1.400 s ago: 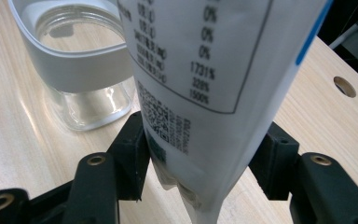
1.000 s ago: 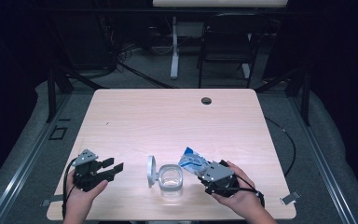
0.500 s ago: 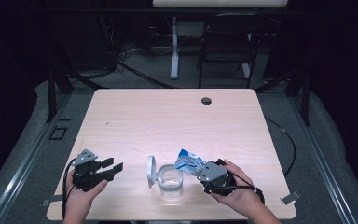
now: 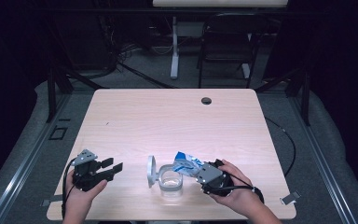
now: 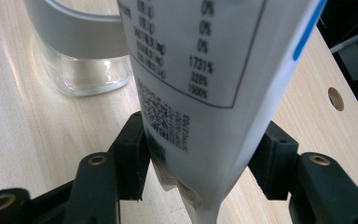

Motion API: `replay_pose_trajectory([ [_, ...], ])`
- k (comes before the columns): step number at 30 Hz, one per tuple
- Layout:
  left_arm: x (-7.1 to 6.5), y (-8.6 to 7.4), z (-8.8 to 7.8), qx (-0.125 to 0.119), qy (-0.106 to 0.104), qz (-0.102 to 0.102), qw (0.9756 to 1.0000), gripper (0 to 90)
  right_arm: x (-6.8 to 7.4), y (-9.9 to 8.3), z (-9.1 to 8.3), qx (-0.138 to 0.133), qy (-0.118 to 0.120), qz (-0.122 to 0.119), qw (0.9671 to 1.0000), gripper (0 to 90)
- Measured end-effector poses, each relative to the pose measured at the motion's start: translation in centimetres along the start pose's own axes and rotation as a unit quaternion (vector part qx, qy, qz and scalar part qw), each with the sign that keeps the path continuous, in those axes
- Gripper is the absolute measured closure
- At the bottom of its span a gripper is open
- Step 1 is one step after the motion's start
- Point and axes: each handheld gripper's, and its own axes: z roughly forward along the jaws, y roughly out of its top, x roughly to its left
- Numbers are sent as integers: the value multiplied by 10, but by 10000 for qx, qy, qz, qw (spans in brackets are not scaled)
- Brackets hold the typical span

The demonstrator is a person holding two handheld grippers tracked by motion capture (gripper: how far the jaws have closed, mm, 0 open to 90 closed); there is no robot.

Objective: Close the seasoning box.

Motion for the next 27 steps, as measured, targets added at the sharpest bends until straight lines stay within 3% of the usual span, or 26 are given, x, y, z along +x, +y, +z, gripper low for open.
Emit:
replay_pose_trajectory([
  [19,1,0,0,-3,4,-7,10000,499,-1,1,3,119,-18,-84,9999,453],
  [27,2,-1,0,12,14,-5,10000,499,0,1,5,265,-141,-271,9992,454],
])
